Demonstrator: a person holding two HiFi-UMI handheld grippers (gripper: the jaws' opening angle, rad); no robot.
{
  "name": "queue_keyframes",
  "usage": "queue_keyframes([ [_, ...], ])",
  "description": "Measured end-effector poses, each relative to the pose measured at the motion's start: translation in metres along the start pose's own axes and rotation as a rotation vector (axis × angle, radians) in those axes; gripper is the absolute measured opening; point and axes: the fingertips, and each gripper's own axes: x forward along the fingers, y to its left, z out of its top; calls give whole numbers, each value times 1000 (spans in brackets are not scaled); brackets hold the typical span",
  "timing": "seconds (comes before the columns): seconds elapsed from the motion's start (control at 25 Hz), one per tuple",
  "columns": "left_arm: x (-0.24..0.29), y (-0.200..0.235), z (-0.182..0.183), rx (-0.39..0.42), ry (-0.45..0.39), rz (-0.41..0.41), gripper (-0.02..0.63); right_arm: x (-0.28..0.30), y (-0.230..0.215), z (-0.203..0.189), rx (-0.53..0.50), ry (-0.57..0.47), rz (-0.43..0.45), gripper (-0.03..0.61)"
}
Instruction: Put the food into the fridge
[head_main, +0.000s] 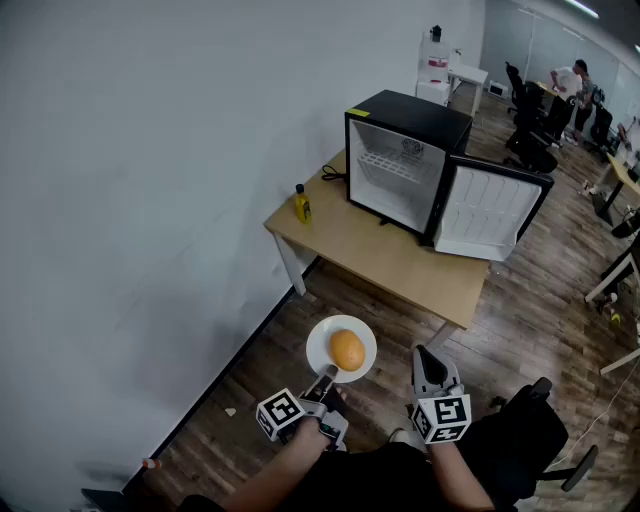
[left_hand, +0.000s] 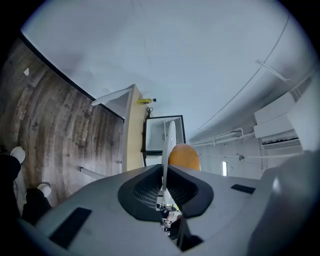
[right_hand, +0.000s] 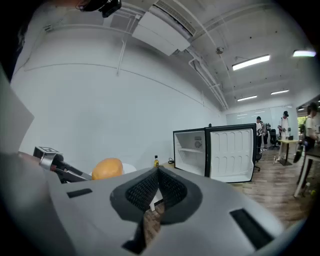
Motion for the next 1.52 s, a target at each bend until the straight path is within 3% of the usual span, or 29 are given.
queue_keyframes([
  [0.44, -26, 18, 6, -14, 62, 0, 28, -19, 50, -19, 47, -1, 35, 60],
  [0.72, -12, 30, 3, -43, 78, 3, 28, -15, 34, -26, -10, 10, -4, 60],
  [0.92, 14, 30, 18, -54, 58, -5, 28, 22, 20, -22, 32, -5, 16, 60],
  [1.12, 51, 25, 51, -42, 19, 5, 28, 80, 14, -10, -15, 4, 87, 60],
  [1.52, 171, 0, 110, -15, 0, 8, 28, 196, -45, 18, -72, 28, 118, 60],
])
